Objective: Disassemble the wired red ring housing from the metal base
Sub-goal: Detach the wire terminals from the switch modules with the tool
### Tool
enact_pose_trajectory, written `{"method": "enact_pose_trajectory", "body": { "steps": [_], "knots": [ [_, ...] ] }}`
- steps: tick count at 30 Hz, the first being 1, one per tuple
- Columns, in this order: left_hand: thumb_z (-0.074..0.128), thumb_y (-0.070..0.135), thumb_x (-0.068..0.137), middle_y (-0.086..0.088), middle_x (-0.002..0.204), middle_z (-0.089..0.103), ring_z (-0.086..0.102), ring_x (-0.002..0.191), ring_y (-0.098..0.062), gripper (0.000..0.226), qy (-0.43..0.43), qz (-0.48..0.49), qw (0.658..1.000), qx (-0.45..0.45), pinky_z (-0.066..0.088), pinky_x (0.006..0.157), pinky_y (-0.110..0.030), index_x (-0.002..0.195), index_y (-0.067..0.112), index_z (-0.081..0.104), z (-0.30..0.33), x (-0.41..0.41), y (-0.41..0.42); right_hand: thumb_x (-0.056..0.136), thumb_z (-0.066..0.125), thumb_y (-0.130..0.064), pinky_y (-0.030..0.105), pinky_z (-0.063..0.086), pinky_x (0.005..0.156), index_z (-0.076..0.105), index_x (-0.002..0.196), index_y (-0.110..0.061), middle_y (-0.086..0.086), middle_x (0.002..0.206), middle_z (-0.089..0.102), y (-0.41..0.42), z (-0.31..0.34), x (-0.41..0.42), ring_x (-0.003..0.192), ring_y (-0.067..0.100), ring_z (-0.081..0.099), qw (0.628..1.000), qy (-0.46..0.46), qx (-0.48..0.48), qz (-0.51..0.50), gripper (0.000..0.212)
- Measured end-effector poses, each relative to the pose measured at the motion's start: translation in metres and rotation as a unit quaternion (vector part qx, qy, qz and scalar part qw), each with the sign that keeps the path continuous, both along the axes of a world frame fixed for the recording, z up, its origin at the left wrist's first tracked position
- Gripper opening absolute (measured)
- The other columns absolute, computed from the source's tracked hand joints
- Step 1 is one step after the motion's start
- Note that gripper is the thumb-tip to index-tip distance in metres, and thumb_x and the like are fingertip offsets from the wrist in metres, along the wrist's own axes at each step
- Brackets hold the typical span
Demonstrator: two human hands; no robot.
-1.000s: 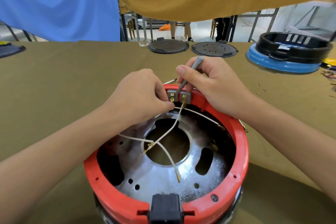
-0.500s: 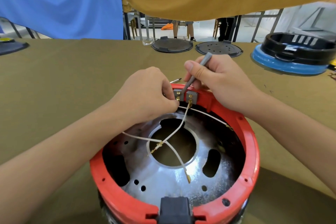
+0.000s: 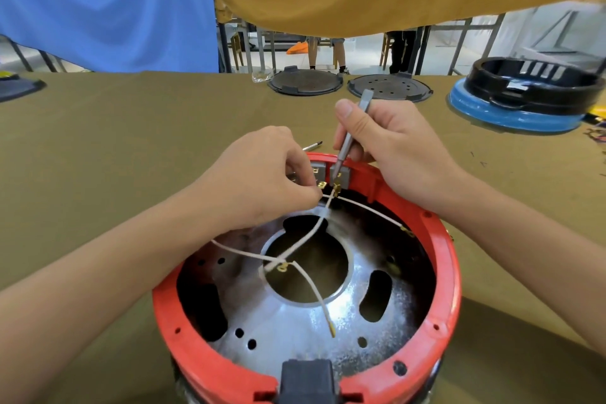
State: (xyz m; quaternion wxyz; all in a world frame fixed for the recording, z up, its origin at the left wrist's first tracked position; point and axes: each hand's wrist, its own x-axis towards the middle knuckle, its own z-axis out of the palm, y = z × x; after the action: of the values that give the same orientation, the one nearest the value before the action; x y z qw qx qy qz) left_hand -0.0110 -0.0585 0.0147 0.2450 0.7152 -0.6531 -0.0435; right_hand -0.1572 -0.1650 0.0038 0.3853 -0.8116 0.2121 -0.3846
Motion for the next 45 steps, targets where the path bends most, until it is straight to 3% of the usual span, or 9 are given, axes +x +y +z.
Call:
{"method": "enact_pose_trajectory", "body": {
  "steps": [6,12,16,20,23,28,34,40,45],
  "knots": [
    [0.076,0.026,0.074,0.008,0.080,0.056,0.056,0.067,-0.004,0.010,0.011,-0.004,1.000,-0.011,0.047,0.066,-0.025,0.064,0.027,0.074,-0.001,0.000,0.001,0.103,0.049,-0.032,0.014,0.045,0.056,0.065,0.071,-0.009,-0.007,0.058,0.058,0.002,0.000,-0.001,0.054,0.002,0.053,1.000,-0.025,0.009,0.010,0.042],
    [0.079,0.036,0.067,0.012,0.074,0.056,0.050,0.058,-0.003,0.006,0.111,-0.039,0.992,-0.055,0.038,0.056,-0.012,0.064,0.033,0.075,0.005,0.007,0.005,0.102,0.049,-0.026,0.040,0.053,0.065,0.066,0.089,-0.001,0.019,0.068,0.057,0.005,0.002,-0.005,0.061,0.018,0.057,0.993,-0.117,0.003,0.025,0.033],
    [0.080,0.037,0.066,0.017,0.073,0.055,0.050,0.058,-0.004,0.005,0.134,-0.041,0.987,-0.083,0.037,0.056,-0.011,0.067,0.035,0.075,0.009,0.008,0.005,0.100,0.050,-0.021,0.036,0.053,0.063,0.063,0.093,0.002,0.015,0.066,0.059,0.006,0.003,-0.007,0.061,0.017,0.059,0.990,-0.133,0.005,0.047,0.028],
    [0.083,0.029,0.068,0.012,0.072,0.052,0.048,0.056,-0.005,0.008,0.145,-0.032,0.985,-0.082,0.036,0.056,-0.013,0.065,0.031,0.075,0.008,0.008,0.005,0.093,0.063,-0.002,0.033,0.054,0.071,0.062,0.093,0.002,0.007,0.075,0.064,0.003,0.003,-0.008,0.071,0.015,0.063,0.994,-0.090,-0.005,0.063,0.004],
    [0.082,0.028,0.068,0.008,0.074,0.053,0.048,0.060,-0.006,0.009,0.142,-0.025,0.986,-0.086,0.037,0.057,-0.016,0.064,0.031,0.075,0.009,0.009,0.005,0.086,0.068,0.007,0.033,0.051,0.076,0.062,0.096,0.000,0.002,0.083,0.062,0.002,0.002,-0.008,0.078,0.011,0.059,0.994,-0.065,0.019,0.086,0.014],
    [0.081,0.031,0.069,0.006,0.075,0.053,0.046,0.060,-0.005,0.009,0.126,-0.019,0.987,-0.092,0.036,0.056,-0.016,0.064,0.031,0.073,0.009,0.009,0.005,0.083,0.075,0.002,0.032,0.051,0.072,0.060,0.101,-0.005,0.005,0.082,0.067,0.000,0.002,-0.008,0.078,0.015,0.063,0.991,-0.035,0.062,0.111,0.025],
    [0.081,0.035,0.071,0.008,0.074,0.053,0.048,0.062,-0.004,0.008,0.120,-0.025,0.988,-0.091,0.035,0.056,-0.015,0.067,0.031,0.075,0.007,0.010,0.003,0.083,0.075,0.001,0.037,0.056,0.079,0.061,0.100,-0.008,-0.001,0.082,0.069,0.000,0.002,-0.005,0.082,0.016,0.067,0.993,-0.035,0.064,0.097,0.024],
    [0.072,0.050,0.076,0.000,0.076,0.071,0.061,0.063,-0.013,0.017,0.217,-0.056,0.972,-0.063,0.049,0.064,-0.026,0.081,0.034,0.076,0.014,0.016,0.007,0.084,0.070,0.006,0.027,0.056,0.074,0.060,0.099,-0.010,0.003,0.077,0.068,-0.006,0.003,-0.008,0.072,0.015,0.064,0.979,-0.095,0.164,0.076,0.024],
    [0.068,0.056,0.067,0.013,0.073,0.072,0.059,0.059,0.007,0.031,0.231,-0.033,0.970,-0.073,0.044,0.058,-0.007,0.084,0.032,0.076,0.016,0.035,0.011,0.083,0.068,0.008,0.030,0.059,0.071,0.061,0.098,-0.013,-0.001,0.076,0.071,-0.038,0.010,-0.022,0.075,0.014,0.070,0.958,-0.122,0.258,0.018,0.027]
  ]
}}
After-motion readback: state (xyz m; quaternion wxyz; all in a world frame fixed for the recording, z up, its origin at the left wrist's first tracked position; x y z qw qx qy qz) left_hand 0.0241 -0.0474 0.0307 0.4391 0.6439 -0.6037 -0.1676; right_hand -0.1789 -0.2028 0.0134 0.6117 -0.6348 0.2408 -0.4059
